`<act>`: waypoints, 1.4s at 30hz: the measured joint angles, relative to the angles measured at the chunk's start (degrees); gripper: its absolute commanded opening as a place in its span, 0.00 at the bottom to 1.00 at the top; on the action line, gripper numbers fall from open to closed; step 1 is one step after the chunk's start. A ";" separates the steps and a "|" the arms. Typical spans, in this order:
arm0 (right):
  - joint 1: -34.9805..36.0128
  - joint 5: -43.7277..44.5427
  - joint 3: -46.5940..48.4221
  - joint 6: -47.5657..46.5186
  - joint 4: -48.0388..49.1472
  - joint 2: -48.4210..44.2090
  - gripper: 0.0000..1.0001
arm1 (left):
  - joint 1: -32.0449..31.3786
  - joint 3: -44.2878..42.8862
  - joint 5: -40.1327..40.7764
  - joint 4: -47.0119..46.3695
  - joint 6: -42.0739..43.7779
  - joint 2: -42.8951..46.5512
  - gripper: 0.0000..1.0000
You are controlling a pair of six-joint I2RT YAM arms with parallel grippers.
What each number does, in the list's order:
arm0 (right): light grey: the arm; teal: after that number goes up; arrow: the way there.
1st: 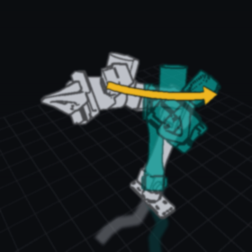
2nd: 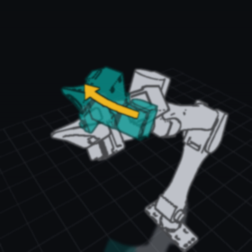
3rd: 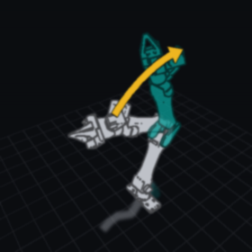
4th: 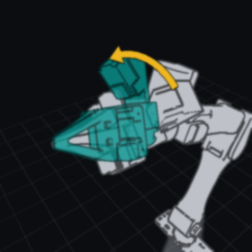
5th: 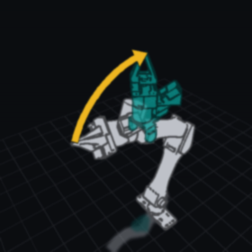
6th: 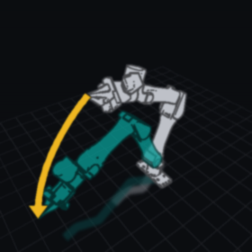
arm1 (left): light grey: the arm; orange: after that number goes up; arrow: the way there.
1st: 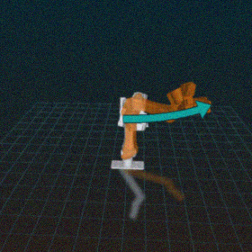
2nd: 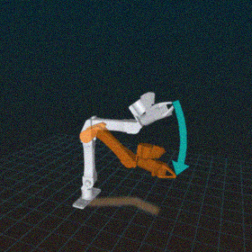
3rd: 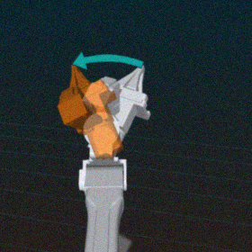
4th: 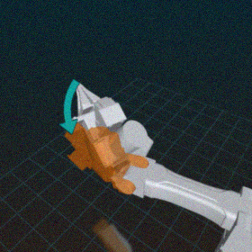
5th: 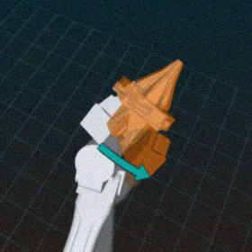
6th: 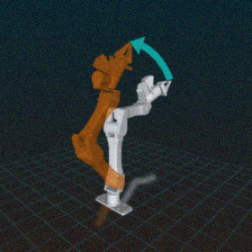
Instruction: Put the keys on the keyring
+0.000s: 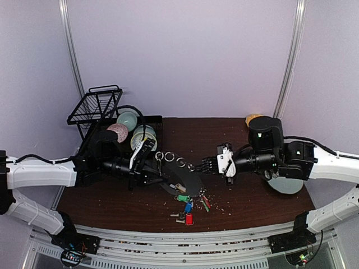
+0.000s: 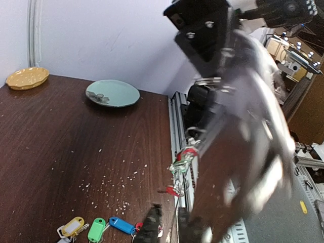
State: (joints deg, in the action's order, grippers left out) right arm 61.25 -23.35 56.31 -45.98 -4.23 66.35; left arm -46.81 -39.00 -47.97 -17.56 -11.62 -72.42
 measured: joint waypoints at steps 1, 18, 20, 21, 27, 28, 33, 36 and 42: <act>-0.70 -2.40 -1.01 2.51 2.78 -0.11 0.00 | 0.00 0.00 0.44 -0.46 -0.04 -0.20 0.58; -4.57 -16.52 -6.86 41.53 29.62 2.64 0.00 | 0.37 11.41 25.81 0.26 8.61 27.19 0.61; -4.55 -16.50 -6.88 43.93 31.30 3.69 0.00 | 0.26 8.13 26.43 1.99 10.08 26.82 0.58; -4.48 -16.46 -6.95 45.00 32.46 4.15 0.00 | -0.09 5.95 26.49 2.60 10.71 25.94 0.56; -2.21 -14.47 -7.96 44.04 37.79 5.09 0.00 | -6.19 -2.93 26.49 2.82 16.92 20.00 0.50; -1.64 -14.38 -7.96 42.51 38.27 5.18 0.00 | -6.93 -4.02 25.62 3.06 18.23 19.02 0.49; 1.11 -12.31 -7.93 29.29 37.22 5.20 0.00 | -7.52 -9.20 21.40 7.50 26.36 15.02 0.51; 2.40 -10.62 -7.93 19.37 35.45 5.35 0.00 | -7.52 -10.16 20.44 10.47 31.69 14.08 0.50; 2.69 -7.56 -4.70 3.61 31.91 6.97 0.00 | -7.52 -10.12 18.78 13.57 39.23 15.23 0.48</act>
State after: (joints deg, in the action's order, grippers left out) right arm 63.94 -30.92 51.62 -42.37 27.68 73.32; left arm -54.33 -49.12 -29.19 -3.99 27.62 -57.19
